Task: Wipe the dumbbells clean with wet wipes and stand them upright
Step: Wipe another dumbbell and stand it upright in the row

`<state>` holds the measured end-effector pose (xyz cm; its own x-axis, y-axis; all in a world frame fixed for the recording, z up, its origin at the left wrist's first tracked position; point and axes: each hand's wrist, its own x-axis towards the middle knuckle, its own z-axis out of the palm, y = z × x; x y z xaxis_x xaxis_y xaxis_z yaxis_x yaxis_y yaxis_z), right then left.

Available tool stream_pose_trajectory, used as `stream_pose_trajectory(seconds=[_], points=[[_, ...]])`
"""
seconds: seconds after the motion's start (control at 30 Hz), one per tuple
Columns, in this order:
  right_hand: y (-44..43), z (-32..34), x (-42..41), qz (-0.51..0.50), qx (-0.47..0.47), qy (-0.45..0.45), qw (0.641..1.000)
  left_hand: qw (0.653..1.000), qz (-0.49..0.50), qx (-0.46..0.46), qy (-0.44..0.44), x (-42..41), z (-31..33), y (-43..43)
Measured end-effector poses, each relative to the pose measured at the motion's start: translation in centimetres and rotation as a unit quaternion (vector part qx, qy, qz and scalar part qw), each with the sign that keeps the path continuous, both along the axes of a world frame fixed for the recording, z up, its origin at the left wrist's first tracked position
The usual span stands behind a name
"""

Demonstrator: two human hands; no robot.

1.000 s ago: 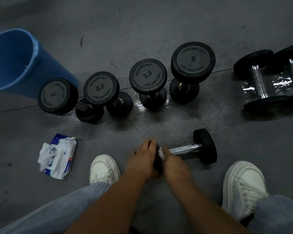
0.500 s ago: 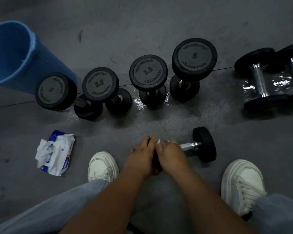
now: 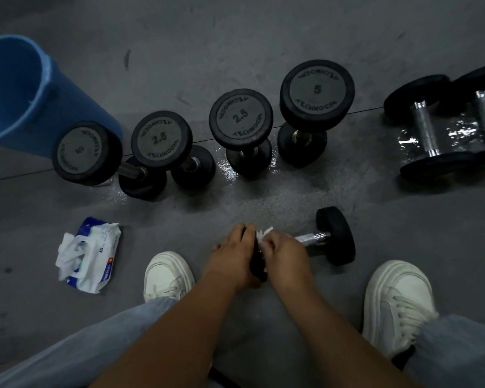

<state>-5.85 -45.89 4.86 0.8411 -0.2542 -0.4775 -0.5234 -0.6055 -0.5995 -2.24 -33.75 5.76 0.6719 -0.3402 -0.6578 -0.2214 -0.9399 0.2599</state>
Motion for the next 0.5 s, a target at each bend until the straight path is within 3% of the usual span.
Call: stream_pose_trajectory(seconds=[0.07, 0.17, 0.2, 0.33, 0.5], points=[[0.3, -0.2, 0.2, 0.004, -0.002, 0.014, 1.000, 1.000, 0.001, 0.000, 0.002, 0.1, 0.0, 0.0], [0.3, -0.1, -0.2, 0.055, -0.039, 0.121, 0.990, 1.000, -0.003, 0.008, 0.003, -0.2, 0.0, 0.0], [0.1, 0.1, -0.2, 0.053, -0.042, 0.120, 0.990, 1.000, -0.003, 0.009, 0.005, -0.2, 0.0, 0.0], [-0.7, 0.1, 0.7, 0.006, -0.037, -0.016, 0.999, 1.000, -0.003, 0.009, 0.000, 0.3, -0.2, 0.0], [-0.4, 0.0, 0.3, 0.071, -0.076, 0.077, 0.992, 1.000, -0.001, 0.011, 0.005, -0.2, -0.1, 0.0]])
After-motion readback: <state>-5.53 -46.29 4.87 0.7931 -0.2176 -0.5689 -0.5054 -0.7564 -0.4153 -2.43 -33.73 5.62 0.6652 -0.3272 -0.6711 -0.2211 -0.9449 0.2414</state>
